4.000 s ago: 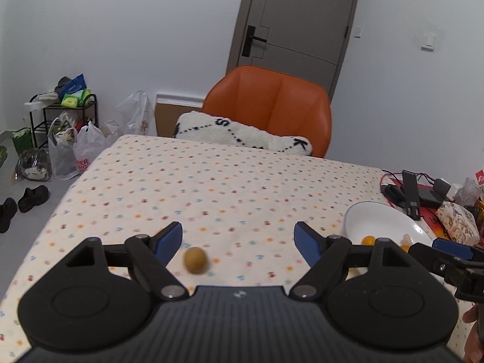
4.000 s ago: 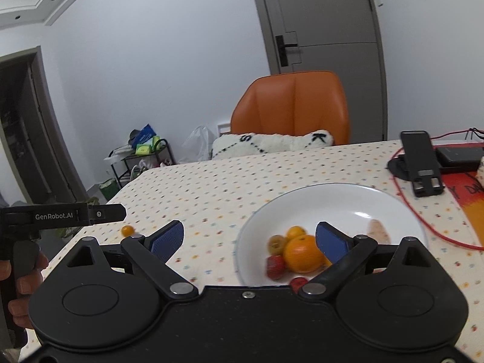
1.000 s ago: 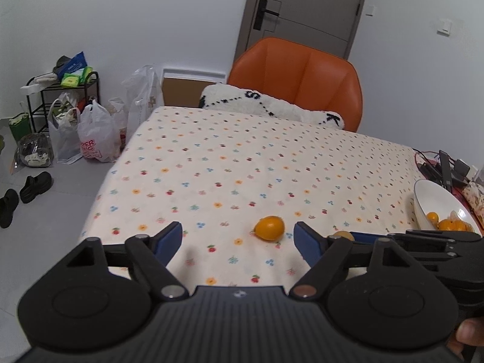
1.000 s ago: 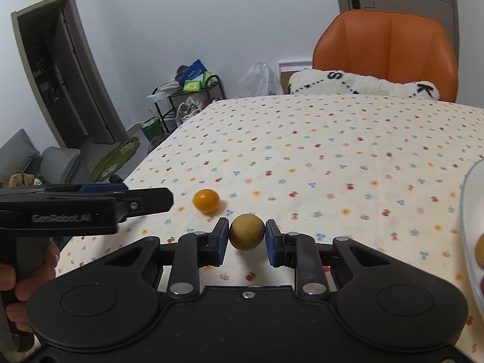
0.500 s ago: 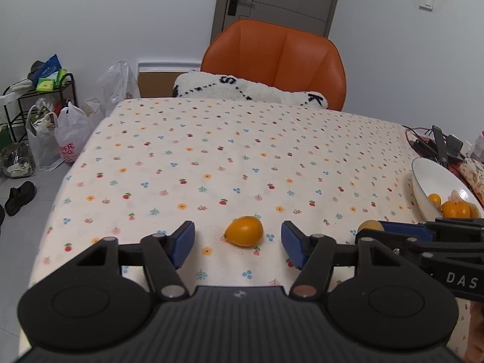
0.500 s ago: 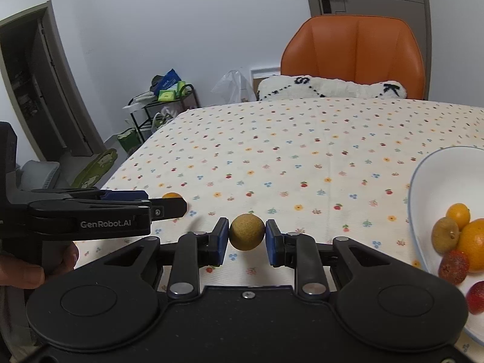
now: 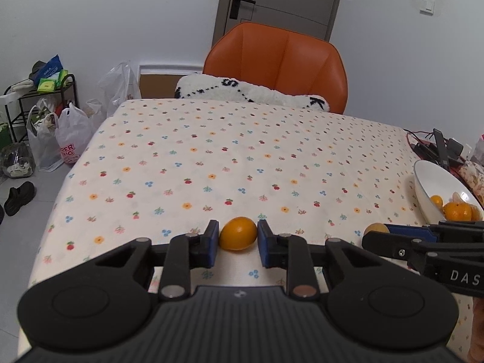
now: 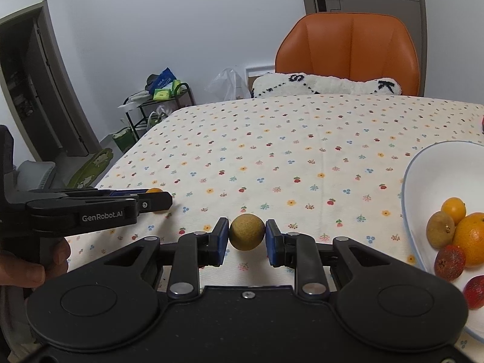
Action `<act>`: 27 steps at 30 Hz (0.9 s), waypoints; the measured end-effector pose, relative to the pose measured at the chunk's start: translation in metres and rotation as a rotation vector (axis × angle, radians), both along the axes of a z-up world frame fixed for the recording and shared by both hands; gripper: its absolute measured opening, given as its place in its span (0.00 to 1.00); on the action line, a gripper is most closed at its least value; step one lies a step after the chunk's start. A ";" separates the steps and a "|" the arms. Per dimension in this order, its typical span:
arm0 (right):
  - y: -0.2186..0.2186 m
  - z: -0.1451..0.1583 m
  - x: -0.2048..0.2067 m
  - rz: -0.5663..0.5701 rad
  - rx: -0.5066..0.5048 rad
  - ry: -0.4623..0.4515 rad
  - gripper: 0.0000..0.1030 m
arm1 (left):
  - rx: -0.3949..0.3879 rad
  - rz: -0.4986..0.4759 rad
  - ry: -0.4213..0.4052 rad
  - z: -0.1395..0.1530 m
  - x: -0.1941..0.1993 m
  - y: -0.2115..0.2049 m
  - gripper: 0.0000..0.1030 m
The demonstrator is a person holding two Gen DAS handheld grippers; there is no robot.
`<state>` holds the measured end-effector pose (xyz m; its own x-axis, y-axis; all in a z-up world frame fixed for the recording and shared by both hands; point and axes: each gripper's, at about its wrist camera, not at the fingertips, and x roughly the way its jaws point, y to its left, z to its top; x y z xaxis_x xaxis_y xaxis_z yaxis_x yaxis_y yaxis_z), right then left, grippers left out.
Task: Organize fruits
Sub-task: 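Carry the kiwi and tangerine over the white plate with both tools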
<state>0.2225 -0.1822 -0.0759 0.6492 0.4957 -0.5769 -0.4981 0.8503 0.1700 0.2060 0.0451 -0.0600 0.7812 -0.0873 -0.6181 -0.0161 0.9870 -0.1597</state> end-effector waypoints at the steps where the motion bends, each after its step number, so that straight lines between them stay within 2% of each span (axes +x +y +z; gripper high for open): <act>1: 0.000 0.000 -0.001 0.002 0.002 -0.001 0.24 | 0.000 0.003 -0.002 0.001 -0.002 0.001 0.24; 11: -0.005 0.009 -0.013 0.025 0.033 -0.024 0.24 | 0.004 0.060 -0.033 0.018 -0.029 0.006 0.24; 27: -0.030 0.029 -0.048 0.049 0.084 -0.091 0.24 | 0.039 0.135 -0.130 0.058 -0.087 -0.007 0.24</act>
<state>0.1749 -0.2122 -0.0471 0.6707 0.5724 -0.4717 -0.5556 0.8090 0.1918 0.1185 0.0383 -0.0017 0.8575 0.0455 -0.5125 -0.1302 0.9828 -0.1306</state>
